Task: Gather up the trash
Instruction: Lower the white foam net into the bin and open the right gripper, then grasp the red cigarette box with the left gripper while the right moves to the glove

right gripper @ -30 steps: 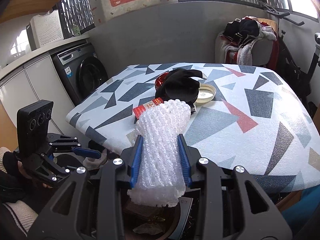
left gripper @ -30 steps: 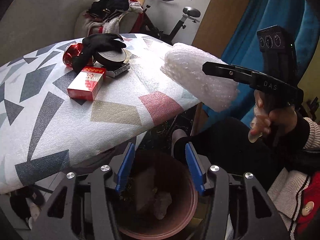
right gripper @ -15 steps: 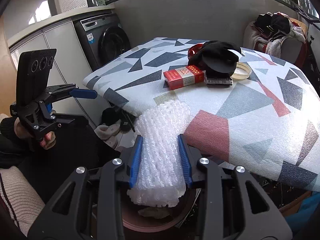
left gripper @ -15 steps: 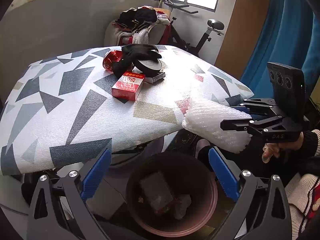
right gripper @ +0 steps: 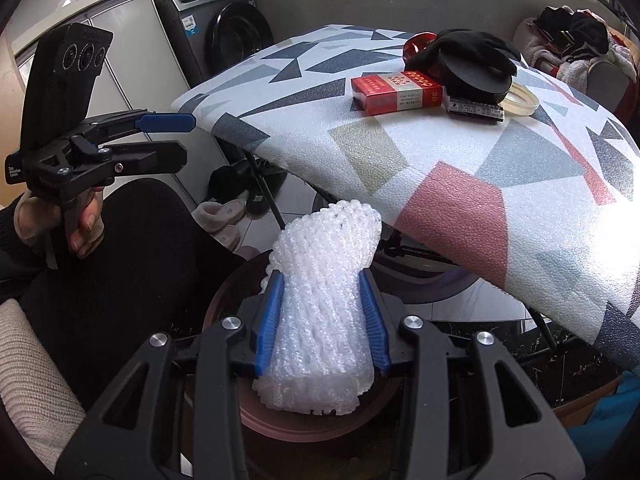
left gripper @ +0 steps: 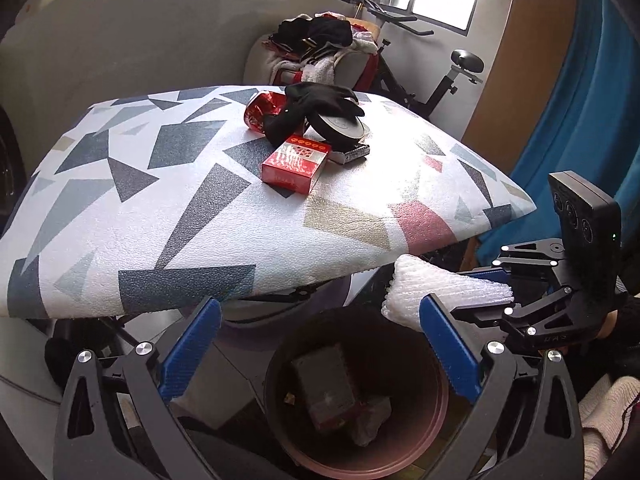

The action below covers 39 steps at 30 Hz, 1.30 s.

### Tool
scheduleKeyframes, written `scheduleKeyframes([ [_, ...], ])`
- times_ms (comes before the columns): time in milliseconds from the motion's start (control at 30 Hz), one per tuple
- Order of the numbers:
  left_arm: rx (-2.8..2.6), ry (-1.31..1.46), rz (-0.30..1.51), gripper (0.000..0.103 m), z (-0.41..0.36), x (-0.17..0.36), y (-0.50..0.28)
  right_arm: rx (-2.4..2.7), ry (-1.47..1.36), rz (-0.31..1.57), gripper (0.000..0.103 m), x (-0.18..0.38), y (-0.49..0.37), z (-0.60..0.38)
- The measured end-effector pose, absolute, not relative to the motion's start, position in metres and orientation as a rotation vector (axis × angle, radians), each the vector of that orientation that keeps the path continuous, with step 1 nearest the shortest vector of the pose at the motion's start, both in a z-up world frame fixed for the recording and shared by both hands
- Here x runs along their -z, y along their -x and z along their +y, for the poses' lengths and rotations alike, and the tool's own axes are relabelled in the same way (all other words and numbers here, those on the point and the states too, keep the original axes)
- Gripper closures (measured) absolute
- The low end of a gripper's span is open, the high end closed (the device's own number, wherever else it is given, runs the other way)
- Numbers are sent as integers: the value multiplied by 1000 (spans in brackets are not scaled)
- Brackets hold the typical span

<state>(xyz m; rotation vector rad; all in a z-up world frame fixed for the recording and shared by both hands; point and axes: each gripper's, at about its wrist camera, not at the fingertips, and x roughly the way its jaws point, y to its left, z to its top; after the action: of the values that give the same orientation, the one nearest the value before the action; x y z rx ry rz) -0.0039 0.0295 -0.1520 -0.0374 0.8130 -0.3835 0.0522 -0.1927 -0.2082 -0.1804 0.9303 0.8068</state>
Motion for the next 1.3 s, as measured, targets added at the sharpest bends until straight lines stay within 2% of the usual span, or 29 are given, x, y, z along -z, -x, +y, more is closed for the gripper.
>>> scheduleKeyframes([
  [233,369,68,833,6,34,155,1,-798,199,957,55,214,-53,-189],
  [300,367,78,832,6,36,156,1,-798,206,960,48,215,-53,-187],
  [333,366,82,832,6,37,156,1,-797,208,962,41,215,-53,-187],
  [367,365,86,832,6,38,156,1,-794,210,962,28,216,-54,-187],
  [433,363,92,832,6,39,155,1,-786,205,958,12,215,-55,-187],
  [467,361,94,832,6,39,155,2,-782,199,954,10,214,-55,-188],
  [733,356,96,837,6,39,156,1,-747,171,945,6,213,-61,-192],
  [1300,344,94,845,6,39,158,-2,-696,152,924,6,209,-65,-199],
])
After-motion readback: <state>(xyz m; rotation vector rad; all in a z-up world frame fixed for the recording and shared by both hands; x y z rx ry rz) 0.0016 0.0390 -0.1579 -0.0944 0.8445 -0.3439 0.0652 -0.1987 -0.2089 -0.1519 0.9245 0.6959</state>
